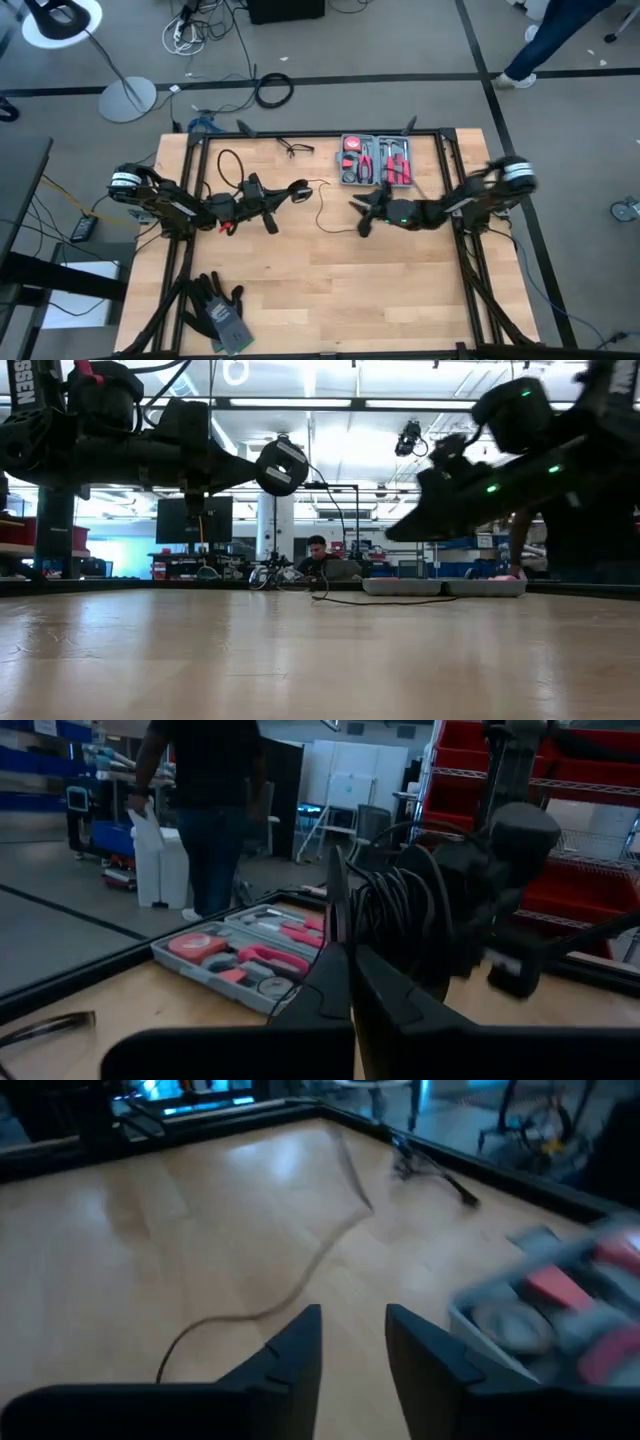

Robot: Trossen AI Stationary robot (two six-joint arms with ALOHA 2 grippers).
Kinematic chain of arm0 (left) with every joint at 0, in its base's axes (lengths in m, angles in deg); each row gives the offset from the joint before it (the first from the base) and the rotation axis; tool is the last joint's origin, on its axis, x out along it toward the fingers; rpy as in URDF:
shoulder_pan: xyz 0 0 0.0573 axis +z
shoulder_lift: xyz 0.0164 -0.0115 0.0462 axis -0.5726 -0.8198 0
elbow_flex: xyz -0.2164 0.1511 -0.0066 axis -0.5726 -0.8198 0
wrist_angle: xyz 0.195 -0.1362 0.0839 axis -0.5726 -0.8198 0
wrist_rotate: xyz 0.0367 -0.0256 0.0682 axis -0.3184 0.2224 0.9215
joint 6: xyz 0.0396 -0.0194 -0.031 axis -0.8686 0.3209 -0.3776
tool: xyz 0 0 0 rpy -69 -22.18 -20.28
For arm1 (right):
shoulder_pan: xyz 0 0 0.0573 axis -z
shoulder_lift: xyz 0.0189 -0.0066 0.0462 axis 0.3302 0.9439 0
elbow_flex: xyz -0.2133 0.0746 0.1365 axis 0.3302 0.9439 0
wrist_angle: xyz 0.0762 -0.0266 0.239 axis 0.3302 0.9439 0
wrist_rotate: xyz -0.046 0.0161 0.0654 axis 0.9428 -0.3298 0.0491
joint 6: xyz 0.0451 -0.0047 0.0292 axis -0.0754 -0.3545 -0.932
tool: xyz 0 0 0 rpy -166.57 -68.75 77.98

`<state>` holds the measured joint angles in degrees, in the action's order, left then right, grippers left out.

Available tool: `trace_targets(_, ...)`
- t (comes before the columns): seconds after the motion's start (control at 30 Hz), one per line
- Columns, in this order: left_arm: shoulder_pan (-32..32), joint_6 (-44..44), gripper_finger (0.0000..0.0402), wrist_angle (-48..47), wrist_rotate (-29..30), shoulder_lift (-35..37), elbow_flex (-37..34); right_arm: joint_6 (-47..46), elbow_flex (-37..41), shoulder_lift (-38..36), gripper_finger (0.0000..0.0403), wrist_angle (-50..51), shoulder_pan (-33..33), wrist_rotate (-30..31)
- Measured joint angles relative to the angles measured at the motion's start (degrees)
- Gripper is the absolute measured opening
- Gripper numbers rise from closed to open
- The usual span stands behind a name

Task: Coil cords
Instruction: Coil the black wire onto the spool

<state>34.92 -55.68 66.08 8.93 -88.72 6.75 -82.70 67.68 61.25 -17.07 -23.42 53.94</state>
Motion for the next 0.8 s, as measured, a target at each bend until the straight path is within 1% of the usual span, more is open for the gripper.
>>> trace_targets(0.07,0.0,-0.04,0.0,-0.14,0.02,0.0,0.3,3.84,-2.53,4.75,0.0131,-4.04,0.74,0.08)
trace_targets(0.17,0.0,-0.11,0.0,-0.35,0.01,0.0,0.67,9.99,-6.75,9.93,0.0151,-8.82,1.7,0.93)
trace_targets(0.27,0.0,-0.12,0.0,-0.31,0.06,0.0,0.8,12.61,-10.03,12.96,0.016,-9.44,2.46,3.17)
trace_targets(0.37,0.0,-0.12,0.0,-0.71,0.02,0.0,0.75,13.04,-12.52,14.92,0.0159,-9.29,3.25,3.41)
trace_targets(0.53,0.0,-0.12,0.0,-0.92,0.0,0.0,0.74,13.14,-15.1,17.52,0.0146,-8.74,4.57,3.19)
trace_targets(0.63,0.0,-0.14,0.0,-1.61,0.04,0.0,0.73,14.0,-16.04,18.08,0.013,-8.7,5.37,3.04)
trace_targets(0.73,0.0,-0.15,0.0,-2.04,-0.04,0.0,0.79,15.27,-16.54,17.9,0.0109,-8.86,6.06,3.01)
trace_targets(0.8,0.0,-0.15,0.0,-2.0,-0.04,0.0,0.79,15.44,-16.54,17.86,0.0083,-9.16,6.42,3.03)
